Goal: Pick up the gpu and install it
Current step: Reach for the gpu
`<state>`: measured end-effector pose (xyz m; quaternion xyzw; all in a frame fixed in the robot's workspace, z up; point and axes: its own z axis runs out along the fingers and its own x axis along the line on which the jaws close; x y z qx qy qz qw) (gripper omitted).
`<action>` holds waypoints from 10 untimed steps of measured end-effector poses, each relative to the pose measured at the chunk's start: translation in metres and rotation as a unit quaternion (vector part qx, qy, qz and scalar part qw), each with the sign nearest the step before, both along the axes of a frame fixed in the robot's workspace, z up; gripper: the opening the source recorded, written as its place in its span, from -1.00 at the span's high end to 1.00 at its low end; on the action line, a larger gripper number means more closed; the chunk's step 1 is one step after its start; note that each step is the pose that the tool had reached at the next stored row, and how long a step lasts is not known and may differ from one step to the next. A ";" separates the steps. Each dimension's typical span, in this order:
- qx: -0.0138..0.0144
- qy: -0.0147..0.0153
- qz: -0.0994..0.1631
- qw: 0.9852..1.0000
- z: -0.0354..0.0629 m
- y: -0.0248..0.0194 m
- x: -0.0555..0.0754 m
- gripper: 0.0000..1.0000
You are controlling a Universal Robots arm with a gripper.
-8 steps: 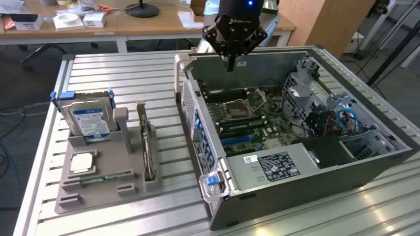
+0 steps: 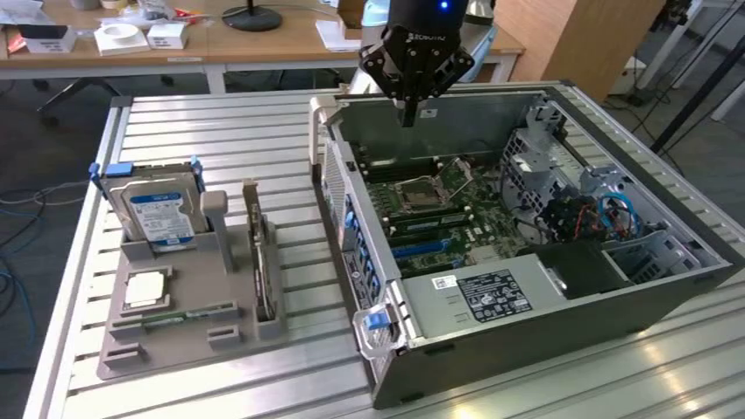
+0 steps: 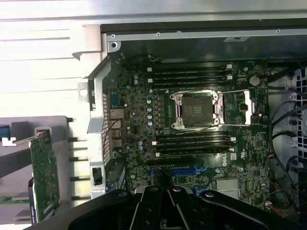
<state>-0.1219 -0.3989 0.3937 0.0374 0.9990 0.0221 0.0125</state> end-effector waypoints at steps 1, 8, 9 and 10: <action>0.000 0.000 0.000 1.000 0.0000 0.0000 0.000 0.80; 0.000 0.000 0.000 1.000 0.0000 0.0000 -0.005 0.80; 0.000 0.000 0.000 1.000 0.0000 0.0000 -0.007 0.80; 0.000 0.000 0.000 1.000 0.0000 0.0000 -0.010 0.80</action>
